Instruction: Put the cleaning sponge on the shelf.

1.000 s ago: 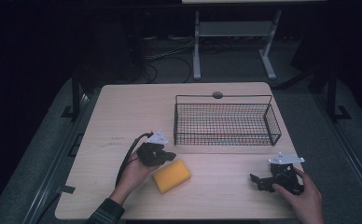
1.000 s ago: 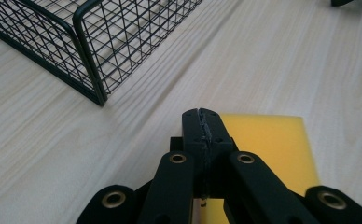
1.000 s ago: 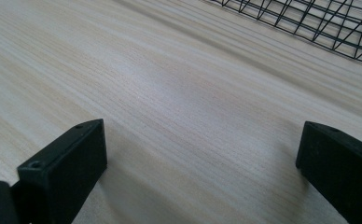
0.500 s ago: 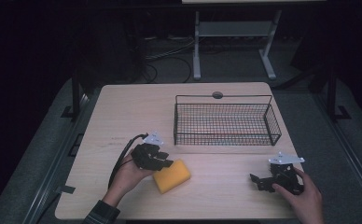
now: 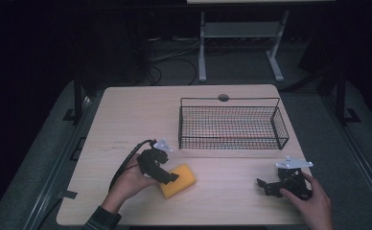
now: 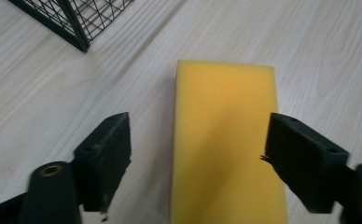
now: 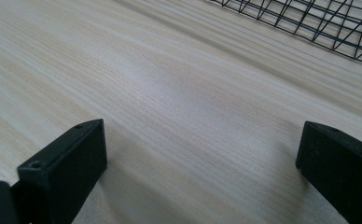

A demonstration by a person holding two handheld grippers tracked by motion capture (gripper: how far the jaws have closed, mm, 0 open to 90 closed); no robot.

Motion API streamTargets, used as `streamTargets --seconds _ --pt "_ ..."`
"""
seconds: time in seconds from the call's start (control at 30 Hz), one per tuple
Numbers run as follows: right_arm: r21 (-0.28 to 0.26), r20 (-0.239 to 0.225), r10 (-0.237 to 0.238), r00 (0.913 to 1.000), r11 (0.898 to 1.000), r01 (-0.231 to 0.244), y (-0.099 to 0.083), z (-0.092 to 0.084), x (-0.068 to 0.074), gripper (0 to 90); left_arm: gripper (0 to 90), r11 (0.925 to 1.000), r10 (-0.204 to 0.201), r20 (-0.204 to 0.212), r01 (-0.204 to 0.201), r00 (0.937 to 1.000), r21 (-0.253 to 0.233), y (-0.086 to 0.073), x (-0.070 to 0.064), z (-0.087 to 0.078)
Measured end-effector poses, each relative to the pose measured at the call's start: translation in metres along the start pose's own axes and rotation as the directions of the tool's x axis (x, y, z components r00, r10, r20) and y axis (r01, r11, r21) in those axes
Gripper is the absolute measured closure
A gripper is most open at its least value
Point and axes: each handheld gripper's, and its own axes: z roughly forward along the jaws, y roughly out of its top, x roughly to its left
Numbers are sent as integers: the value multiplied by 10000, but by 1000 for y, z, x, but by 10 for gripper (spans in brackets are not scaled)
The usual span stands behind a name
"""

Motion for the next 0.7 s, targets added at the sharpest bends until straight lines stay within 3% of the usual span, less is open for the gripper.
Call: streamTargets --seconds 0.17,0.37,0.7 --pt "-2 0 0 10000 10000 0 0 0 0 12 75 9991 61 -120 -56 9999 431 2 -4 3" --pt "-2 1 1 10000 10000 -1 0 0 0 12 48 9962 188 -62 -182 9998 848 3 -7 7" --pt "-1 0 1 10000 10000 -1 0 0 0 12 48 9943 360 68 -365 9993 997 6 -14 13"
